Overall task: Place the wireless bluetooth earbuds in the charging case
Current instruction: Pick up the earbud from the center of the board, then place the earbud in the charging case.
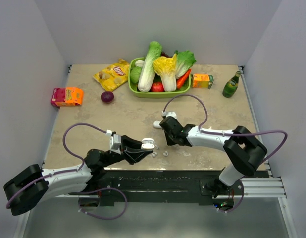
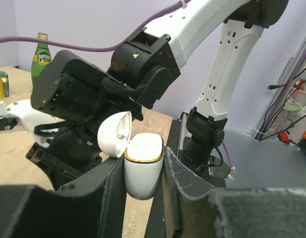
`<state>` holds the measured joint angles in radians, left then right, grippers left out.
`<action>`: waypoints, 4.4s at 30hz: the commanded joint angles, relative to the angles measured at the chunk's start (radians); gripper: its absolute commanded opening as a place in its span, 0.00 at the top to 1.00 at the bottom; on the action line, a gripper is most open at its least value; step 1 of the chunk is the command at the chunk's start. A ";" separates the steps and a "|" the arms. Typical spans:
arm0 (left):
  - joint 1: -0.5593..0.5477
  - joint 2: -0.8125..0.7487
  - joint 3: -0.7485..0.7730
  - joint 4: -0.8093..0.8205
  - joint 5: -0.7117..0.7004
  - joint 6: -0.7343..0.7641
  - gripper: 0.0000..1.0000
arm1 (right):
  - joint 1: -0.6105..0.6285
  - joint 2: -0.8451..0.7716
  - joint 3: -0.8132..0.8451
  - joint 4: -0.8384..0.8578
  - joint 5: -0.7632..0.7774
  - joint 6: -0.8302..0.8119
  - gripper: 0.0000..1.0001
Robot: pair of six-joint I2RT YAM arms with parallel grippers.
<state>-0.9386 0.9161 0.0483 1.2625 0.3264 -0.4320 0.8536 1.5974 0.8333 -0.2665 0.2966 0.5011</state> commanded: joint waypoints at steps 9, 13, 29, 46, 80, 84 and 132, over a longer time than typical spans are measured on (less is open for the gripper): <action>-0.006 0.032 -0.127 0.081 -0.081 0.042 1.00 | 0.012 -0.514 -0.074 0.111 -0.013 -0.073 1.00; -0.006 0.058 -0.073 0.127 -0.147 0.075 1.00 | 0.012 -0.664 -0.046 0.151 -0.056 -0.128 1.00; -0.005 0.251 0.248 0.276 -0.110 0.275 1.00 | 0.032 -0.906 -0.050 0.427 -0.250 -0.280 1.00; 0.004 0.400 0.507 0.236 -0.047 0.315 1.00 | 0.107 -0.872 0.007 0.567 -0.274 -0.329 1.00; 0.006 0.425 0.515 0.235 -0.181 0.194 1.00 | 0.147 -0.791 -0.071 0.582 -0.097 -0.300 1.00; 0.006 0.422 0.513 0.236 -0.182 0.196 1.00 | 0.147 -0.777 -0.072 0.575 -0.090 -0.300 1.00; 0.006 0.420 0.499 0.287 -0.181 0.214 1.00 | 0.148 -0.768 -0.063 0.441 -0.073 -0.262 0.82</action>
<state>-0.9363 1.3445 0.5381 1.2457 0.1524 -0.2253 0.9962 0.8364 0.7494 0.2356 0.2008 0.2184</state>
